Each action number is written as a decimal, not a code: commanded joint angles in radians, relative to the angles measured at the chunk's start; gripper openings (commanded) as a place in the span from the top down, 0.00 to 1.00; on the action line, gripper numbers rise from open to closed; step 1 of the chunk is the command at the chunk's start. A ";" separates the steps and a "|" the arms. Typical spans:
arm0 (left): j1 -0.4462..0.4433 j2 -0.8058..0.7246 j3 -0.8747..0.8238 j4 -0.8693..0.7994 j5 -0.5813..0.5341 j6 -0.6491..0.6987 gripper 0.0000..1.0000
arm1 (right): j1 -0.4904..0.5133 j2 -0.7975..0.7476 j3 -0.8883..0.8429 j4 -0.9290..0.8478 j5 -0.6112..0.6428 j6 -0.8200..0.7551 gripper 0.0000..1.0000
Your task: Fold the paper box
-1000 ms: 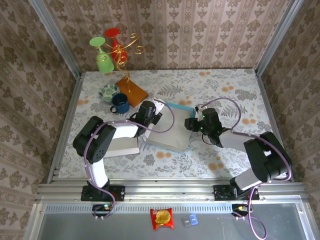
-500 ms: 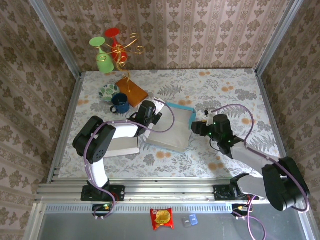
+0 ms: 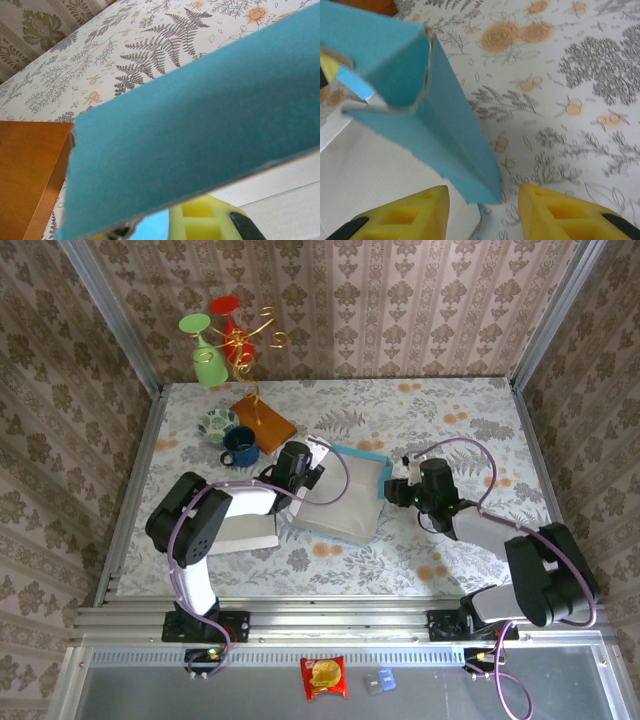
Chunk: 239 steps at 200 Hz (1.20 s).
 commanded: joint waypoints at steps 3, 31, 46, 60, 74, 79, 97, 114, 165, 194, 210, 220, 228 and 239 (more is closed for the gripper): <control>-0.009 0.028 -0.005 -0.090 0.018 0.049 1.00 | 0.000 0.060 0.068 0.021 -0.030 -0.045 0.59; -0.013 0.026 -0.005 -0.089 0.016 0.058 1.00 | 0.011 0.107 0.103 0.023 -0.040 -0.048 0.61; -0.014 0.027 -0.003 -0.090 0.017 0.062 1.00 | 0.025 0.122 0.114 0.019 -0.022 -0.049 0.62; -0.014 0.030 0.002 -0.090 0.016 0.066 1.00 | 0.042 0.136 0.127 0.011 0.006 -0.054 0.64; -0.015 0.033 0.007 -0.090 0.015 0.067 1.00 | 0.057 0.154 0.152 -0.016 0.048 -0.059 0.65; -0.016 0.035 0.008 -0.090 0.013 0.067 1.00 | 0.065 0.160 0.162 -0.030 0.069 -0.060 0.66; -0.016 0.040 0.013 -0.090 0.014 0.066 1.00 | 0.091 0.172 0.179 -0.043 0.145 -0.059 0.67; -0.016 0.042 0.015 -0.089 0.012 0.066 1.00 | 0.114 0.179 0.188 -0.048 0.216 -0.057 0.73; -0.017 0.047 0.021 -0.090 0.011 0.066 1.00 | 0.164 0.228 0.239 -0.088 0.351 -0.035 0.84; -0.020 0.054 0.032 -0.098 0.009 0.064 1.00 | 0.196 0.262 0.269 -0.105 0.456 0.029 0.87; -0.023 0.057 0.039 -0.104 0.005 0.061 1.00 | 0.208 0.288 0.303 -0.133 0.493 0.066 0.90; -0.024 0.060 0.046 -0.110 0.003 0.057 1.00 | 0.219 0.307 0.333 -0.165 0.517 0.073 0.91; -0.025 0.061 0.054 -0.118 0.001 0.054 1.00 | 0.230 0.323 0.351 -0.177 0.531 0.070 0.92; -0.025 0.063 0.062 -0.128 -0.001 0.048 1.00 | 0.243 0.342 0.374 -0.199 0.566 0.077 0.95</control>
